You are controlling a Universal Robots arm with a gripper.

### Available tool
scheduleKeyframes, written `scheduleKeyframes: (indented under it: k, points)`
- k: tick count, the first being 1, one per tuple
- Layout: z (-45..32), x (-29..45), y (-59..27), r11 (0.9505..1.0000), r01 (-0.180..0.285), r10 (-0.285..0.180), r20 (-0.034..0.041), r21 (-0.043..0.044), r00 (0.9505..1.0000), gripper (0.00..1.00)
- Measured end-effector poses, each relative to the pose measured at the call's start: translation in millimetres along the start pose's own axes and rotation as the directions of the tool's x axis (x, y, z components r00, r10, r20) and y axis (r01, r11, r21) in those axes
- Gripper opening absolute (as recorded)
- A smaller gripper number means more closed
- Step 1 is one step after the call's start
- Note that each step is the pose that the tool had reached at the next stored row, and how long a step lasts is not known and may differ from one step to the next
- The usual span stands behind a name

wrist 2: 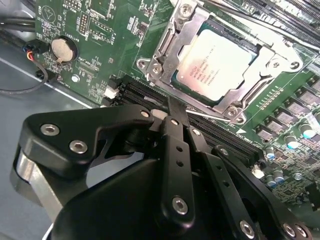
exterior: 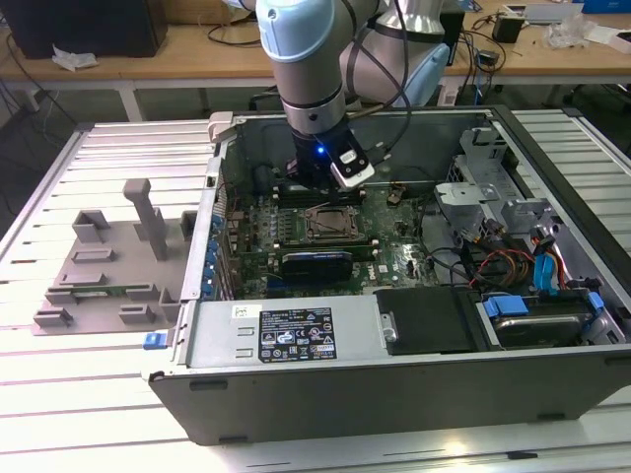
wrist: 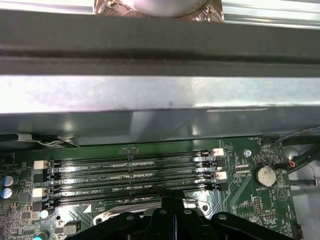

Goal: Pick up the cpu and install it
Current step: 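Install the first cpu locking lever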

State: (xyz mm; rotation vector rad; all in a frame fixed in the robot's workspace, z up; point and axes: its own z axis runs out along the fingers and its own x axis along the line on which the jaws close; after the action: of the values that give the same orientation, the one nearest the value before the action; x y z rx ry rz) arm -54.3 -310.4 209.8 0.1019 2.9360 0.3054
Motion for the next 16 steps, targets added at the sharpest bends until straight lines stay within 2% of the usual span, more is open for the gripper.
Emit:
scheduleKeyframes:
  k: [6,9,11,16]
  points:
    - [-0.2,5.2,3.2,0.9997,-0.024,0.024,0.0071,0.0047,0.9997,0.11]
    - [0.3,5.3,3.4,0.9982,-0.058,0.058,0.0149,0.0105,0.9982,0.11]
    - [0.7,5.4,3.6,0.9952,-0.096,0.096,0.0236,0.0172,0.9951,0.11]
    - [2.3,6.3,9.8,0.9939,-0.108,0.108,0.0265,0.019,0.9938,0.11]
